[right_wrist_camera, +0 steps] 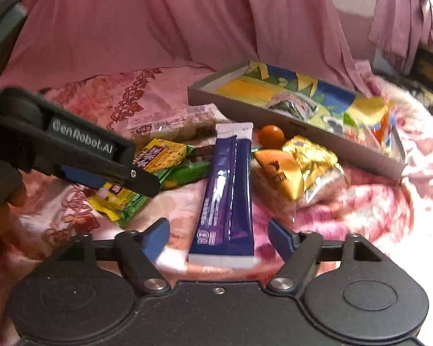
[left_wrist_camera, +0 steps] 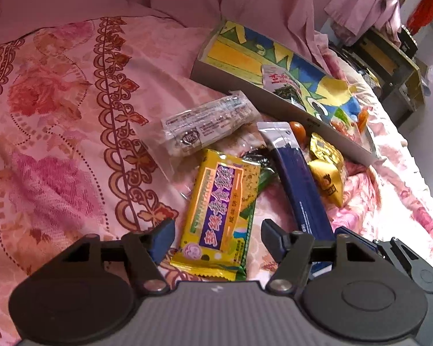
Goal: Organize snacks
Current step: 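Grasp the yellow biscuit pack with the left tool while the right tool grasps the dark blue stick pack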
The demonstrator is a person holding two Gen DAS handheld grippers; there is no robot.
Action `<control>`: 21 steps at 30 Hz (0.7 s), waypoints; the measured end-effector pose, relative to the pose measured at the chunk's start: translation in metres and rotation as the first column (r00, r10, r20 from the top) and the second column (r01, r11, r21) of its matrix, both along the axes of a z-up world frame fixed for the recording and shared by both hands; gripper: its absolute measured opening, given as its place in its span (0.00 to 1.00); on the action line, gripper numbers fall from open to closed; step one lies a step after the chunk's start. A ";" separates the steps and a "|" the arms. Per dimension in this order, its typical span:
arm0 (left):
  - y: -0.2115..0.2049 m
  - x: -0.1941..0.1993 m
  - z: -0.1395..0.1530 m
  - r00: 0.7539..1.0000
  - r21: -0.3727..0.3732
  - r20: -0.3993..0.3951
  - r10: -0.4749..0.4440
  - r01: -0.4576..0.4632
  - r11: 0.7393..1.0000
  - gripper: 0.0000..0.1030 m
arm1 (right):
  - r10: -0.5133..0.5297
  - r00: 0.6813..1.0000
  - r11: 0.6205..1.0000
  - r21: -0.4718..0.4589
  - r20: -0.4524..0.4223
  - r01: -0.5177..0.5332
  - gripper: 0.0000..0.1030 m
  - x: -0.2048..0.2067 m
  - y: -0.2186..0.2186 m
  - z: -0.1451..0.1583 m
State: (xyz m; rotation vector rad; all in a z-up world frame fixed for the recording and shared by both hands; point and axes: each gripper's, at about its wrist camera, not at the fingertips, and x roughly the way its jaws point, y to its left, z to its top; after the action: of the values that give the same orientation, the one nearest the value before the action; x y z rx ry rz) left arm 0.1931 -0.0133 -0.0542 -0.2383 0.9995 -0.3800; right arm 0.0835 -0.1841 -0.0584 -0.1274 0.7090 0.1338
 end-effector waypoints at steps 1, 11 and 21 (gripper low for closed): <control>0.000 0.001 0.000 1.000 -0.003 0.000 0.006 -0.006 1.000 0.69 | 0.001 1.000 1.000 -0.024 0.008 -0.001 0.76 0.003 0.003 -0.002; -0.017 0.000 -0.002 0.998 0.087 0.053 -0.014 0.010 0.996 0.71 | -0.024 0.999 0.998 -0.060 0.026 0.026 0.68 0.018 0.005 -0.012; -0.024 -0.007 0.000 0.995 0.160 0.092 -0.038 0.023 0.987 0.54 | -0.011 0.999 0.997 -0.076 0.044 0.014 0.43 0.015 0.009 -0.011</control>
State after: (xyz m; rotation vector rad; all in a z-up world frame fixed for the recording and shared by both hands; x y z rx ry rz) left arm 0.1859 -0.0376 -0.0546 -0.0609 0.9351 -0.3346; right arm 0.0980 -0.1747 -0.0697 -0.1984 0.6716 0.0918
